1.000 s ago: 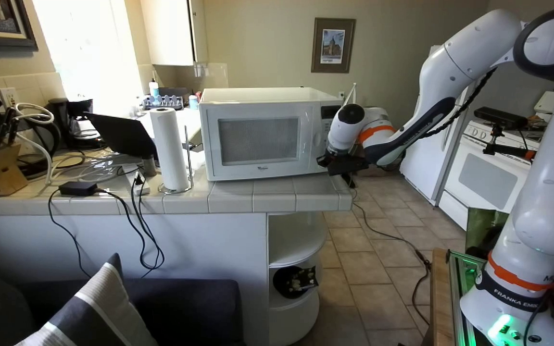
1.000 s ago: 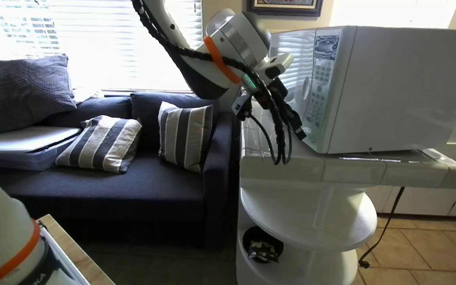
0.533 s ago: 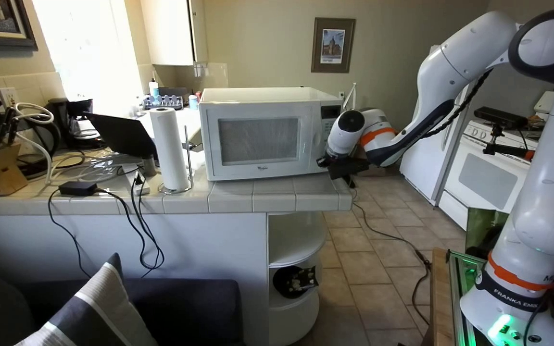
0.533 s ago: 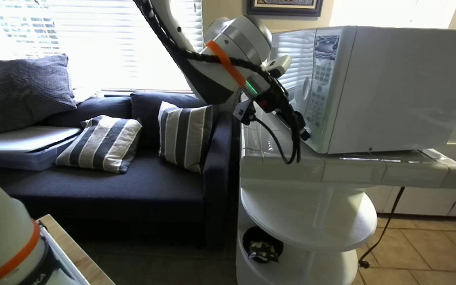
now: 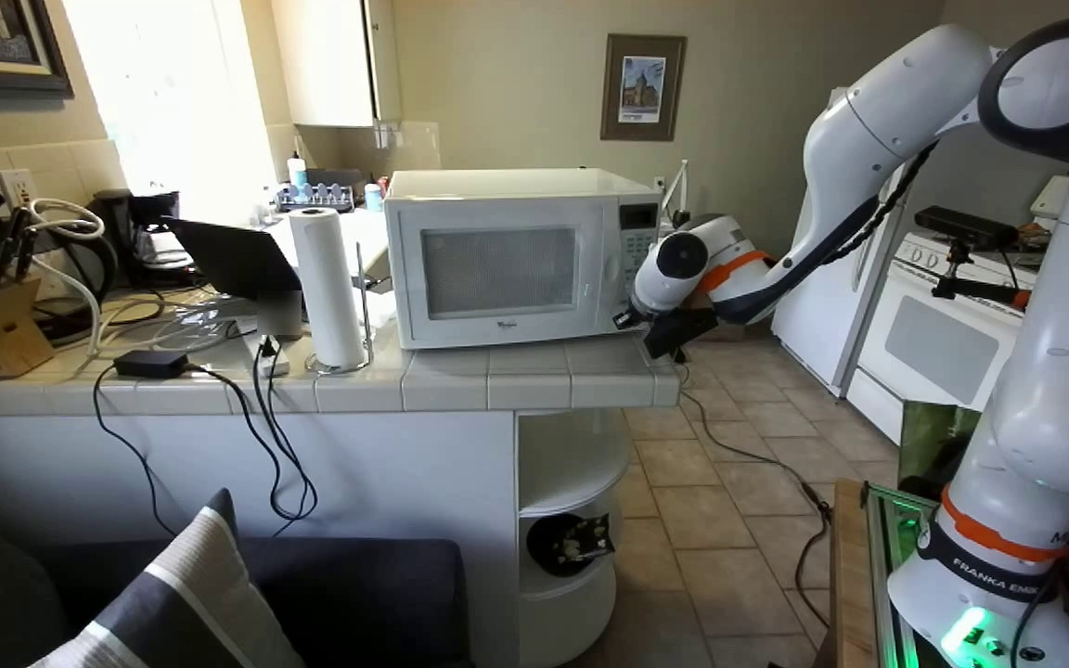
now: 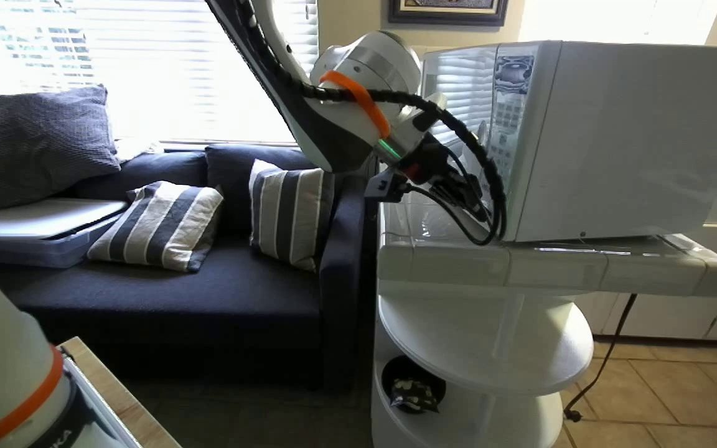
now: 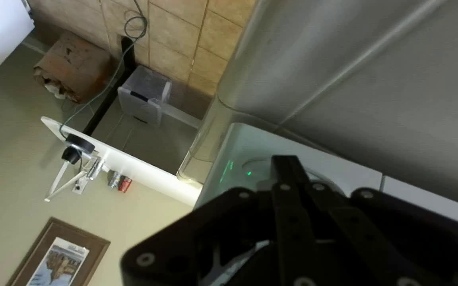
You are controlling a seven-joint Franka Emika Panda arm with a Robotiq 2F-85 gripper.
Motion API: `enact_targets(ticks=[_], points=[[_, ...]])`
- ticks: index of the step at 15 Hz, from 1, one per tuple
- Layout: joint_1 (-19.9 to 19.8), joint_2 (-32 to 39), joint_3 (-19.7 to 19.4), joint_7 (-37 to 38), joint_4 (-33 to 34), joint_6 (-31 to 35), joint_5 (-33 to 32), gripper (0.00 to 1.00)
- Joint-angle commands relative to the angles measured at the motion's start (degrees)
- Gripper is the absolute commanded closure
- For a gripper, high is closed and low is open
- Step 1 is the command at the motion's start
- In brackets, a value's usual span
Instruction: Press the button to open the microw
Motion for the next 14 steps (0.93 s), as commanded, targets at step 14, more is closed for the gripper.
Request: enact_targets(ticks=[14], points=[[1.09,0.71,-5.29,-15.48,-0.65,9.14,-12.38,1.00]])
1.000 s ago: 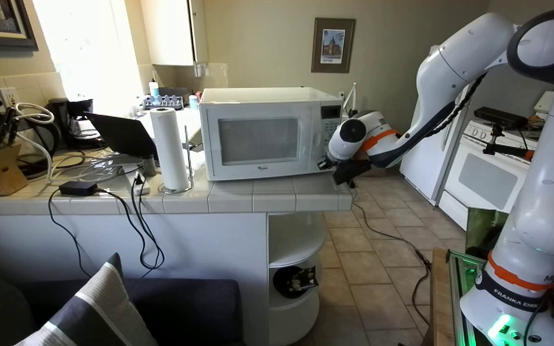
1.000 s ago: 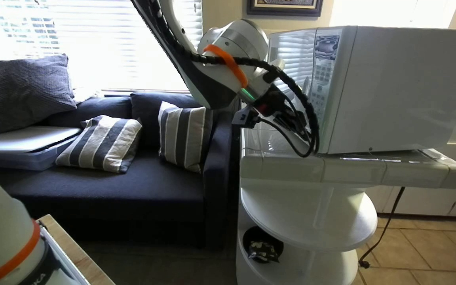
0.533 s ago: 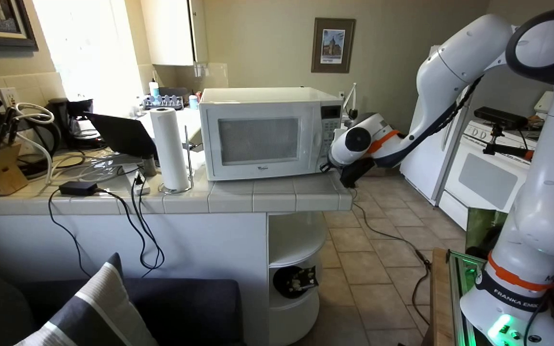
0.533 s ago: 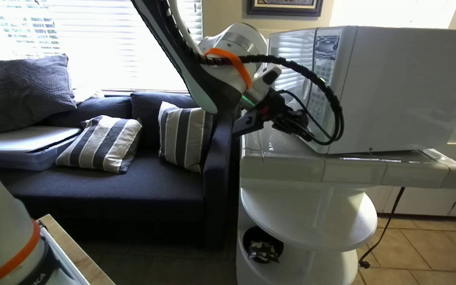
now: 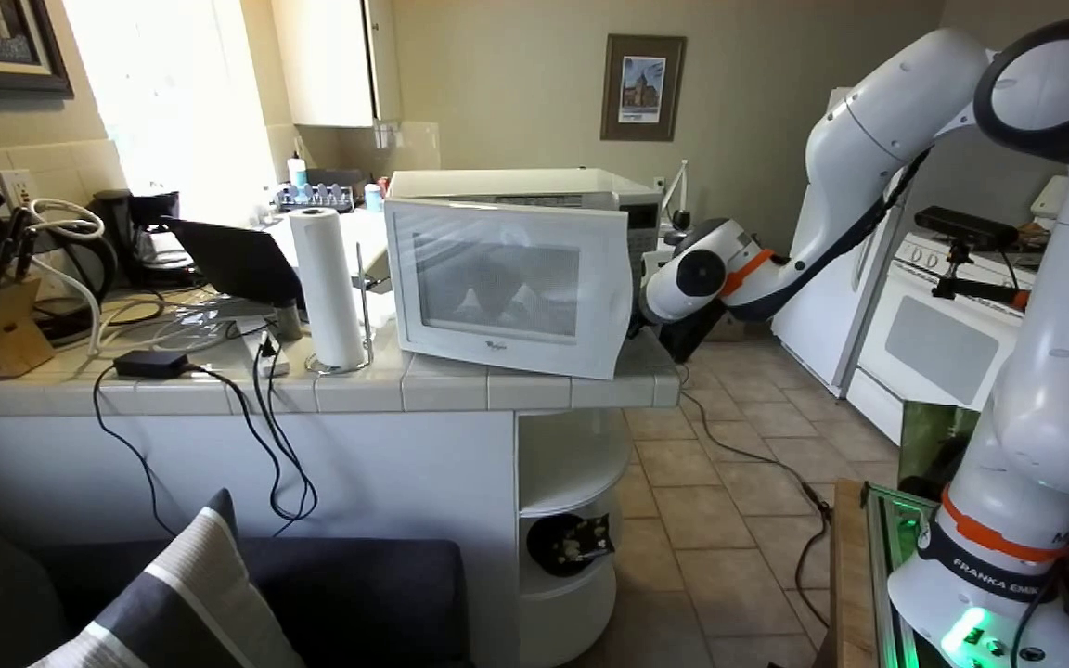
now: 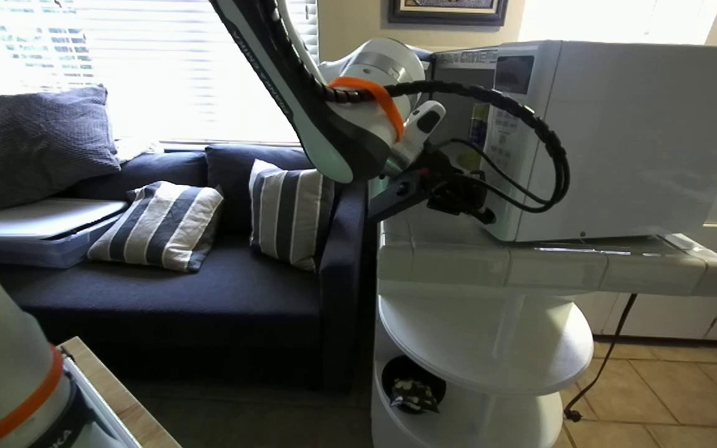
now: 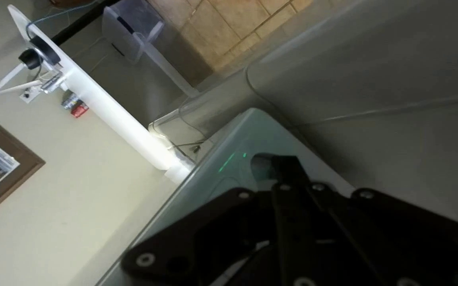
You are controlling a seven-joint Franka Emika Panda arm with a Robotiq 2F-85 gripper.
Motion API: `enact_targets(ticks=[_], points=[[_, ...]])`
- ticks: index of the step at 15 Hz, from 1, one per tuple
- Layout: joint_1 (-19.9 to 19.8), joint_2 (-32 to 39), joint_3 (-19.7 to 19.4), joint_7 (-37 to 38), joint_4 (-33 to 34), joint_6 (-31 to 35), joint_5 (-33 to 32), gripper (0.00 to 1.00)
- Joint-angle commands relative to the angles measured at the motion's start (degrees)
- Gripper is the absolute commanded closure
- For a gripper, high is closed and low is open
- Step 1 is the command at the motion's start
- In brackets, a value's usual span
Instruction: Press the button to open the microw
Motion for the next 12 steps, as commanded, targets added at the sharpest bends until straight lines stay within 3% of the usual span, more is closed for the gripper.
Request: enact_targets(ticks=[1,4,6,11,12], points=[[-1.45,-0.06,-1.59,-7.76,-0.03,9.10,2.93,1.00],[-2.09,-1.86,-2.27,-14.67,-1.62,14.94,9.59,1.00],[-2.04,-3.58,-2.18,-19.67,-3.24,13.93,16.29,1.00],[-0.45,-8.50,-3.26,-30.81,-10.06,13.55,40.25,1.00],[-0.06,-10.29,-3.24,-32.08,-11.18,13.36,44.88,0.74]])
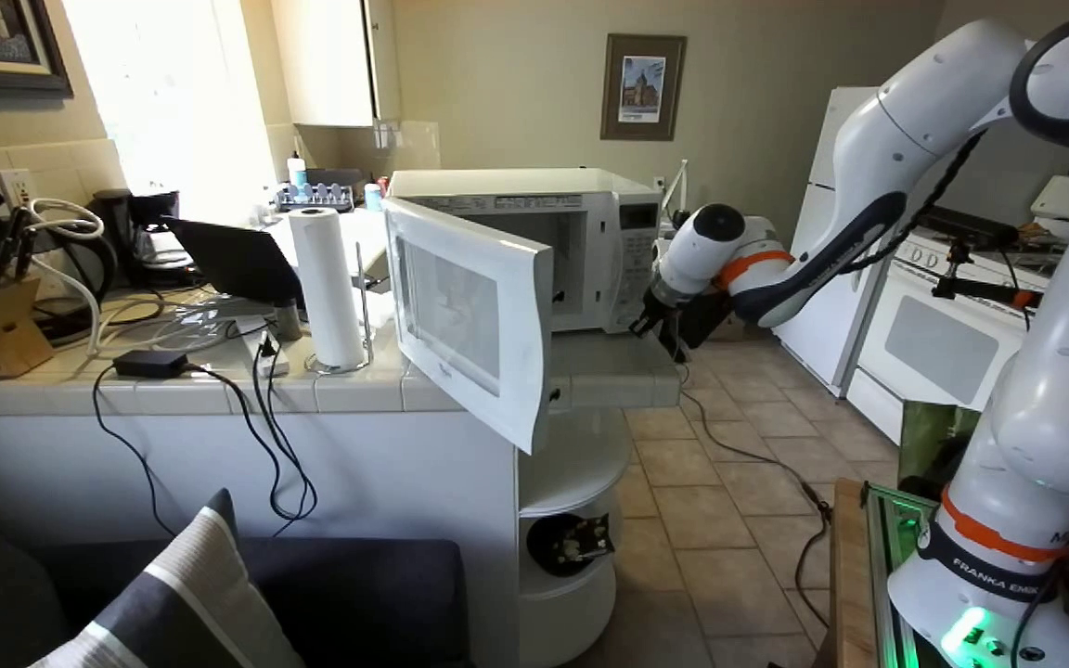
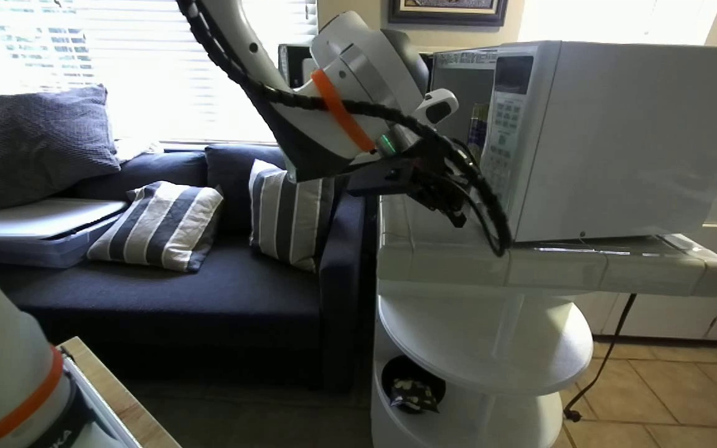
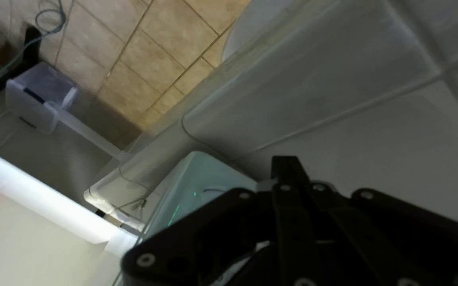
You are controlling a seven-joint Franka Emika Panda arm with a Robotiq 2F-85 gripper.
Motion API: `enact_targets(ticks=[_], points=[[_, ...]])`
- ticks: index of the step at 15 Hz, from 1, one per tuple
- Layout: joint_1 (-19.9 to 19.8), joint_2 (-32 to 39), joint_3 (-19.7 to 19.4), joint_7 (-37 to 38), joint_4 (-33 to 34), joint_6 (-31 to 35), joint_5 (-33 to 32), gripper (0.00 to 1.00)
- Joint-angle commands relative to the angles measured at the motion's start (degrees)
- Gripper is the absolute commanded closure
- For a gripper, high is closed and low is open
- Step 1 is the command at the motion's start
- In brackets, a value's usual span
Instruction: Press the button to open the microw
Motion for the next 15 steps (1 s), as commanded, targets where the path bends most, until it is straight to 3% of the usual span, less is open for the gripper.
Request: enact_targets(ticks=[1,4,5,7,9,11,15], points=[[1.88,-6.67,-0.83,-5.90,-6.55,-0.34,15.71,0.73],[3.73,-12.88,-0.59,-8.75,-8.57,-3.42,29.45,0.53],[7.66,-15.11,-3.56,-10.09,-8.64,-5.68,33.97,0.46],[11.00,-20.26,-4.96,-15.51,-7.02,-11.93,43.27,0.31],[6.78,-24.44,0.51,-20.40,-4.50,-17.08,50.72,0.15],[4.68,-28.04,3.39,-21.67,-2.12,-20.31,52.99,0.01],[2.04,-32.23,7.49,-22.59,1.91,-25.55,55.69,0.00]])
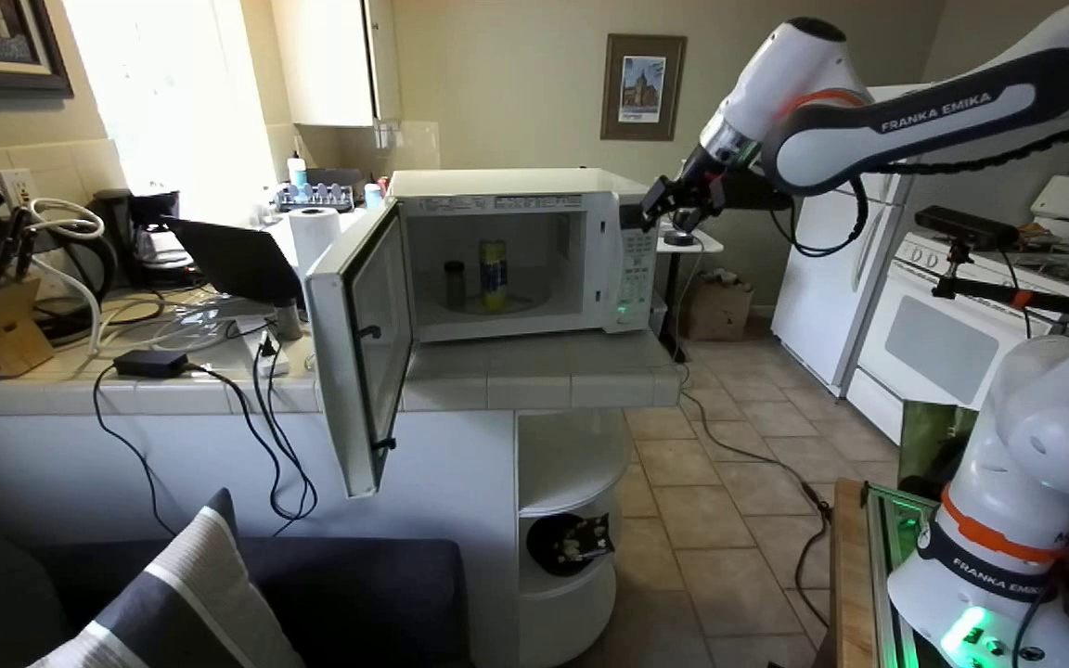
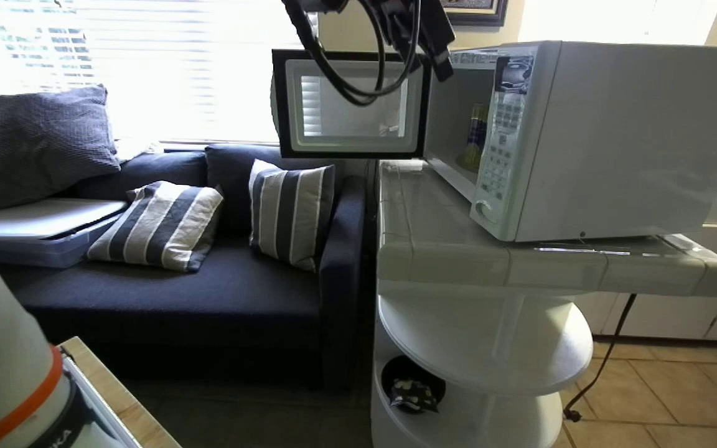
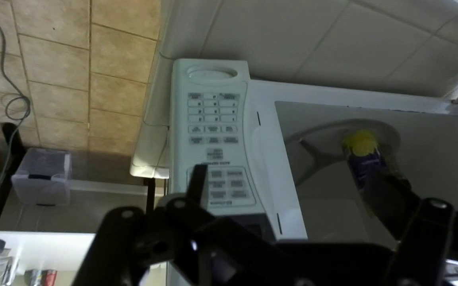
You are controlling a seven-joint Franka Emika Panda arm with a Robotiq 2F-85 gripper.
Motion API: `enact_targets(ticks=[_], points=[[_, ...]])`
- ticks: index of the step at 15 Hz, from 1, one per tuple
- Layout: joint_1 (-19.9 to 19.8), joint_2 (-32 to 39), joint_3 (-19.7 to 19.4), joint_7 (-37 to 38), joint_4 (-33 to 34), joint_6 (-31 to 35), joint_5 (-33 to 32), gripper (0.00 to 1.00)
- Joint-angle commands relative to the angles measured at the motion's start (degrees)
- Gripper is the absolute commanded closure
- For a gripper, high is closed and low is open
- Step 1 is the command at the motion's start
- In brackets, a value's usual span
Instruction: Press the button to open the microw
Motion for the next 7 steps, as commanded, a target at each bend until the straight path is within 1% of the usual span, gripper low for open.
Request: enact_targets(ticks=[1,2,3,7], points=[[-1.43,-2.48,2.83,-3.55,1.97,-3.88,4.64,0.00],[-1.36,-2.96,2.99,-4.64,2.02,-2.89,5.25,0.00],[-3.09,-2.47,3.98,-3.48,1.75,-2.18,4.54,0.00],[-3.01,-2.92,4.32,-4.59,2.09,-2.21,5.28,0.00]])
